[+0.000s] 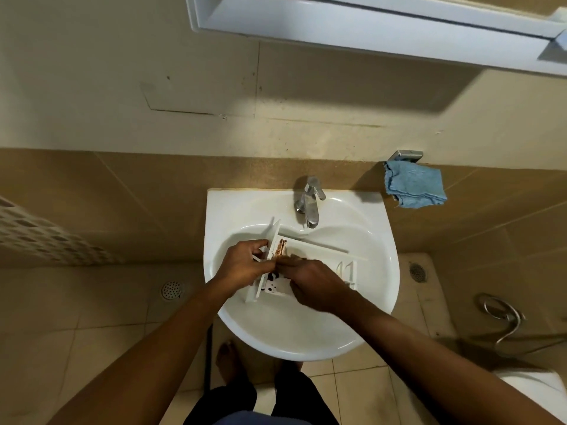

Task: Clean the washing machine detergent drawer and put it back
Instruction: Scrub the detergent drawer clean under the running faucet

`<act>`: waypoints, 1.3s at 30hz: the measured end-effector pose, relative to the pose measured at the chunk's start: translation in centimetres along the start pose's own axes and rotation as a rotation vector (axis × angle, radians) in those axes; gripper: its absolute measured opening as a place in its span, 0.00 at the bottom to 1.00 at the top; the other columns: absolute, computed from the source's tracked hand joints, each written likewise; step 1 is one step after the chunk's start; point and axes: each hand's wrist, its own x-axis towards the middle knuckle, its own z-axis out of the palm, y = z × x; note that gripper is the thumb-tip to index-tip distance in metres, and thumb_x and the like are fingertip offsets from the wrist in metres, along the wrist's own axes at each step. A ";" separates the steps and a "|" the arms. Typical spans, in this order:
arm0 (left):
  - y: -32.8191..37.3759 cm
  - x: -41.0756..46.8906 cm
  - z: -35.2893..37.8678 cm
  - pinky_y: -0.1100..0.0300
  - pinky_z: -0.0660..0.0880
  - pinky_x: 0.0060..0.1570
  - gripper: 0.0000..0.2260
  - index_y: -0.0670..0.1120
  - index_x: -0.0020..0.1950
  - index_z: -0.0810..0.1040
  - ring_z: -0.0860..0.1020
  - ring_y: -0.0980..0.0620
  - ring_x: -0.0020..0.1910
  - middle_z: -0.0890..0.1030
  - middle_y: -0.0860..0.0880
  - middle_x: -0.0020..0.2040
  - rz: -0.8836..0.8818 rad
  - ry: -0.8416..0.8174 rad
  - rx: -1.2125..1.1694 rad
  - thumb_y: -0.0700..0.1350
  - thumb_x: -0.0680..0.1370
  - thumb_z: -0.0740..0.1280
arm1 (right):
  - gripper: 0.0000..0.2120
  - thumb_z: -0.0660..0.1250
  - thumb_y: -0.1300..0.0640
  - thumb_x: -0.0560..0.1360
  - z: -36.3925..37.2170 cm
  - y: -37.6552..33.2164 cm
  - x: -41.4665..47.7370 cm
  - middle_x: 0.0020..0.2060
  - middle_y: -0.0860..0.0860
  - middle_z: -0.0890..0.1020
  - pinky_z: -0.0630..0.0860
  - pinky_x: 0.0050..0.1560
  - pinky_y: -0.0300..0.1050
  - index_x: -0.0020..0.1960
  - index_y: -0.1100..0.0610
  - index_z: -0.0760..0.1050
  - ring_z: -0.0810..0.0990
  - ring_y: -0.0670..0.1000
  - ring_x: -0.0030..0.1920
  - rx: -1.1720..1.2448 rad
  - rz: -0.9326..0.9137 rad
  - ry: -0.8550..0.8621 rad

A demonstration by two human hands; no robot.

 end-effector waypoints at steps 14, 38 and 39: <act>0.2 -0.1 0.0 0.42 0.85 0.38 0.27 0.52 0.71 0.80 0.85 0.48 0.46 0.84 0.53 0.52 0.011 -0.021 0.006 0.41 0.73 0.78 | 0.27 0.64 0.68 0.72 -0.2 0.8 0.1 0.69 0.60 0.79 0.80 0.64 0.54 0.72 0.62 0.75 0.80 0.60 0.66 0.003 0.070 0.068; -0.1 1.2 0.4 0.42 0.85 0.41 0.29 0.52 0.73 0.78 0.85 0.48 0.49 0.83 0.50 0.55 -0.031 -0.076 0.013 0.42 0.73 0.79 | 0.15 0.65 0.70 0.73 0.4 2.2 0.0 0.47 0.52 0.89 0.82 0.49 0.43 0.52 0.58 0.87 0.85 0.46 0.44 0.484 0.243 0.360; -0.1 1.2 0.5 0.42 0.85 0.41 0.29 0.52 0.73 0.78 0.85 0.47 0.49 0.83 0.51 0.55 -0.035 -0.079 0.012 0.42 0.73 0.79 | 0.13 0.66 0.71 0.75 0.1 3.0 0.9 0.45 0.52 0.89 0.84 0.51 0.47 0.49 0.59 0.87 0.87 0.48 0.44 0.708 0.414 0.481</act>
